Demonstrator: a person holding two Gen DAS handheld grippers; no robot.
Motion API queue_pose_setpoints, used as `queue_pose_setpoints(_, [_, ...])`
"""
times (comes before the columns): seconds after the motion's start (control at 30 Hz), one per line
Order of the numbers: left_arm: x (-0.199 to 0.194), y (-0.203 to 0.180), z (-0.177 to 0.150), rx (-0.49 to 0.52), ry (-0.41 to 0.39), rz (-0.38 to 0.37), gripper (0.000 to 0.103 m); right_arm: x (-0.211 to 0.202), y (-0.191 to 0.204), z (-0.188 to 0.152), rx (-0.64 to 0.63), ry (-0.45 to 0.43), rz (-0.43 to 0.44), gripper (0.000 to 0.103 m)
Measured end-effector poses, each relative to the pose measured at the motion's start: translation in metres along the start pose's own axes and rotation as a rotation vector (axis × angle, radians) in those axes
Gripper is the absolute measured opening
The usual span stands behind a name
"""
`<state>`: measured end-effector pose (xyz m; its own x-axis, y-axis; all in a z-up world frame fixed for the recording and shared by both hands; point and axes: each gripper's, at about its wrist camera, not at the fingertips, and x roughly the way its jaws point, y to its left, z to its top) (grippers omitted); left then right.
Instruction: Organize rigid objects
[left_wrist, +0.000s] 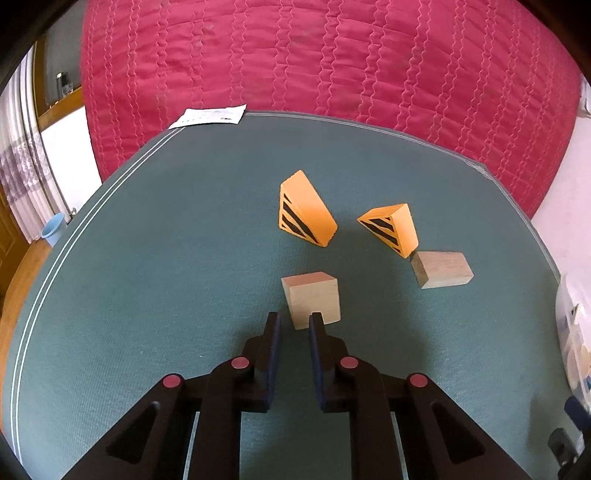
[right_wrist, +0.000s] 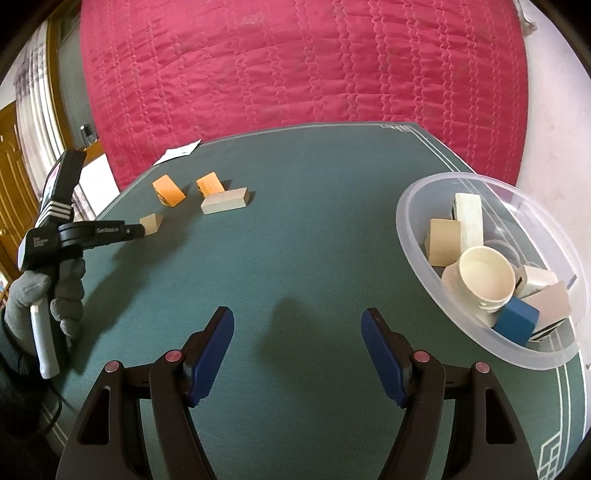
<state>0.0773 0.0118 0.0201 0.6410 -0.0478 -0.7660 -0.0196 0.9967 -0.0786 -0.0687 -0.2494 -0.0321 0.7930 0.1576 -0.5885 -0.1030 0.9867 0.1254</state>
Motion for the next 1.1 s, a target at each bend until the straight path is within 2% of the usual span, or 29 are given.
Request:
queue_pose_setpoints(0.1, [0.002,-0.001,0.003,-0.011,0.004,0.005,0.022,0.001,-0.001,0.001,0.003,0.003,0.006,0.073])
queue_pose_setpoints(0.17, [0.004,-0.005,0.006,-0.019,0.011,0.004,0.032,0.001,-0.003,0.002,0.011,0.003,0.009,0.073])
queue_pose_setpoints(0.23, [0.005,-0.009,0.007,-0.024,0.008,0.008,0.058,0.002,-0.004,0.002,0.016,0.005,0.011,0.073])
queue_pose_setpoints(0.27, [0.005,-0.010,0.008,-0.022,-0.001,0.018,0.060,0.002,-0.005,0.002,0.018,0.007,0.013,0.073])
queue_pose_setpoints(0.37, [0.011,-0.016,0.010,-0.006,0.000,0.043,0.060,0.003,-0.005,0.002,0.018,0.007,0.015,0.073])
queue_pose_setpoints(0.43, [0.017,-0.015,0.012,-0.007,0.010,0.062,0.048,0.003,-0.005,0.002,0.018,0.007,0.014,0.073])
queue_pose_setpoints(0.47, [0.018,-0.015,0.012,0.000,0.002,0.082,0.045,0.003,-0.005,0.002,0.019,0.007,0.014,0.073])
queue_pose_setpoints(0.53, [0.018,-0.015,0.013,0.003,0.000,0.079,0.034,0.003,-0.005,0.002,0.019,0.008,0.014,0.073])
queue_pose_setpoints(0.83, [0.005,-0.013,0.007,0.038,-0.007,0.031,0.034,0.008,0.000,0.006,0.019,0.023,0.030,0.073])
queue_pose_setpoints(1.1, [-0.016,-0.004,0.003,0.071,-0.053,0.021,0.034,0.028,0.024,0.039,-0.007,0.050,0.077,0.073])
